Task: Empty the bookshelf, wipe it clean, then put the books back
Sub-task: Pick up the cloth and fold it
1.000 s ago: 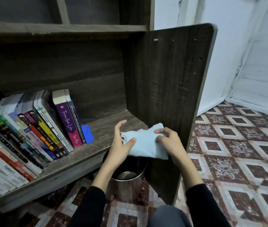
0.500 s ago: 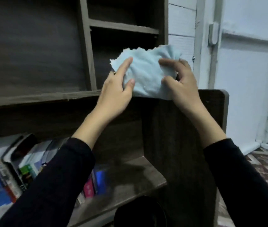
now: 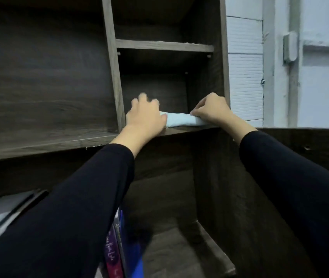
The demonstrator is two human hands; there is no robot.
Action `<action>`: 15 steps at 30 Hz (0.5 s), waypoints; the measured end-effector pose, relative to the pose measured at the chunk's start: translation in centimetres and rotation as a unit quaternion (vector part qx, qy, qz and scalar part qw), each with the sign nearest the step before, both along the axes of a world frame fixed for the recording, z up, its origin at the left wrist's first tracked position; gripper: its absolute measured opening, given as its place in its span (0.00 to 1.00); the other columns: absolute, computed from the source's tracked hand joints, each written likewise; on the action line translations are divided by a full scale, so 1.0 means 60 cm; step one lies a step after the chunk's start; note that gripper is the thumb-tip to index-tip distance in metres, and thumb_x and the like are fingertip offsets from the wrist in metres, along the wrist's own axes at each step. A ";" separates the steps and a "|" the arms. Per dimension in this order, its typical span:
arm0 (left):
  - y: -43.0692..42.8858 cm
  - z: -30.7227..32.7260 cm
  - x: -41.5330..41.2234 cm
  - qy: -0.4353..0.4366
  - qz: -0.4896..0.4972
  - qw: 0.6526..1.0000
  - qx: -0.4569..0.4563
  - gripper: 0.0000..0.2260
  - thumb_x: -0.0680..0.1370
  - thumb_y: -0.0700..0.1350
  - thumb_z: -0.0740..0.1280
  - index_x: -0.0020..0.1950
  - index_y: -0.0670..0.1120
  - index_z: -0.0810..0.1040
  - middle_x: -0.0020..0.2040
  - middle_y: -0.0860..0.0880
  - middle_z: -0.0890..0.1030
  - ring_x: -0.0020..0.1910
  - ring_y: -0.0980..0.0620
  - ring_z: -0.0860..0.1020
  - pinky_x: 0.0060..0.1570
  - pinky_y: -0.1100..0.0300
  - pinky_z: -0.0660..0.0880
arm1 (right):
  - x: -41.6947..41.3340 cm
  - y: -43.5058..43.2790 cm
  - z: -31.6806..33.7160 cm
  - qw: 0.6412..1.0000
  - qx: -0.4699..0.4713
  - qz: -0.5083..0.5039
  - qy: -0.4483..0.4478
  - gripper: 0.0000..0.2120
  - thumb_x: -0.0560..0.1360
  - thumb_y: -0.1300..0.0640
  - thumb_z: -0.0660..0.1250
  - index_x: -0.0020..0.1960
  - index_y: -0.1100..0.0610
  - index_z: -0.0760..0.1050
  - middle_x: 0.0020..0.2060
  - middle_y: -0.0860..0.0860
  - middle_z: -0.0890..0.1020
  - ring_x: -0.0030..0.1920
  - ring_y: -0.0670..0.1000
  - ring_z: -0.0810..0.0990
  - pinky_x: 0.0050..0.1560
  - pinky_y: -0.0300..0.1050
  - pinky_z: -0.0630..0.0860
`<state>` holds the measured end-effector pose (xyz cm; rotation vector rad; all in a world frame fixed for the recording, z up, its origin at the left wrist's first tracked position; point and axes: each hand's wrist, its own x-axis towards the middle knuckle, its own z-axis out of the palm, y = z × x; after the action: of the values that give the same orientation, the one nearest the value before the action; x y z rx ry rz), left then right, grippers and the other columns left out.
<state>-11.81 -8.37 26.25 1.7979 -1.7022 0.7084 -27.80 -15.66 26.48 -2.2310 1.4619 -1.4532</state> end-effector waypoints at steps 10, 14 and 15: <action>0.007 -0.018 0.002 0.019 -0.088 0.993 0.076 0.14 0.82 0.46 0.57 0.65 0.47 0.76 0.63 0.40 0.76 0.63 0.39 0.72 0.63 0.51 0.68 | -0.029 0.039 -0.036 0.992 -0.070 0.060 0.089 0.12 0.76 0.55 0.68 0.58 0.52 0.81 0.54 0.54 0.83 0.58 0.51 0.77 0.53 0.38 0.69; -0.005 -0.014 0.004 0.034 -0.078 0.993 0.080 0.14 0.82 0.46 0.58 0.65 0.47 0.76 0.62 0.41 0.76 0.62 0.40 0.73 0.58 0.53 0.69 | -0.007 0.020 -0.036 0.997 -0.036 0.052 0.046 0.12 0.76 0.59 0.65 0.57 0.53 0.82 0.54 0.55 0.82 0.58 0.52 0.77 0.56 0.41 0.71; -0.010 -0.013 0.004 0.040 -0.076 0.993 0.081 0.14 0.81 0.45 0.58 0.64 0.47 0.76 0.62 0.40 0.76 0.61 0.40 0.73 0.57 0.54 0.70 | -0.002 0.014 -0.035 0.998 -0.027 0.049 0.040 0.12 0.76 0.59 0.64 0.56 0.53 0.82 0.55 0.55 0.82 0.59 0.53 0.76 0.58 0.42 0.71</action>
<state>-11.56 -8.97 25.45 1.7544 -1.8654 0.4398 -27.93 -14.81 24.39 -2.3838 1.3286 -1.4054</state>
